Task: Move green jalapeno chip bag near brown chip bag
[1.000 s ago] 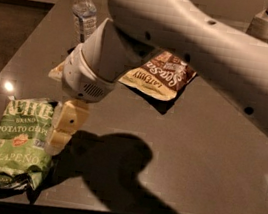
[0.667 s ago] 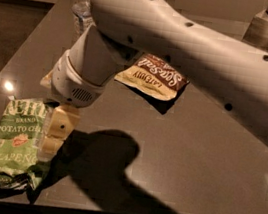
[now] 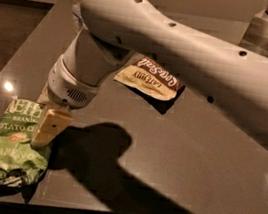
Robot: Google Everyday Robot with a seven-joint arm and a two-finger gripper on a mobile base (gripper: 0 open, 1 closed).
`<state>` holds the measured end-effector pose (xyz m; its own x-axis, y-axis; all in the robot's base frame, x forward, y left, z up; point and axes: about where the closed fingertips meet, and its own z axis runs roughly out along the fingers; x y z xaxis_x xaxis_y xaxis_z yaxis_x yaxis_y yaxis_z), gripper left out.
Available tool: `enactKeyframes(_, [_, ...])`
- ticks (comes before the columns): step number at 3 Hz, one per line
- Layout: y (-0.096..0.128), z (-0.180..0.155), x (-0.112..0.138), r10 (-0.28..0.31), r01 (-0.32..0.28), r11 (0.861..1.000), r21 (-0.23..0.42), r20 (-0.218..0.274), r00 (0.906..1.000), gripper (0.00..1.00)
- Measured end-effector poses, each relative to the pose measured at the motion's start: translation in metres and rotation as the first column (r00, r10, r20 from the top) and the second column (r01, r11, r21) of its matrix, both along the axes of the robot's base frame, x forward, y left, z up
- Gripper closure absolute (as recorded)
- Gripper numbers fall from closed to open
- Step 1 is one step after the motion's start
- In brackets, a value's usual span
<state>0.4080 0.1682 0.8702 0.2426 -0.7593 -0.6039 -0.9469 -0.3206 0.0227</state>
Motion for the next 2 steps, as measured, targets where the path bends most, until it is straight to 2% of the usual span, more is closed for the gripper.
enactKeyframes(1, [-0.013,0.006,0.011,-0.031,0.031,1.0,0.004,-0.014,0.9994,0.64])
enactKeyframes(2, [-0.041,0.016,0.031,-0.101,0.101,0.995,0.013,-0.008,0.9948,0.87])
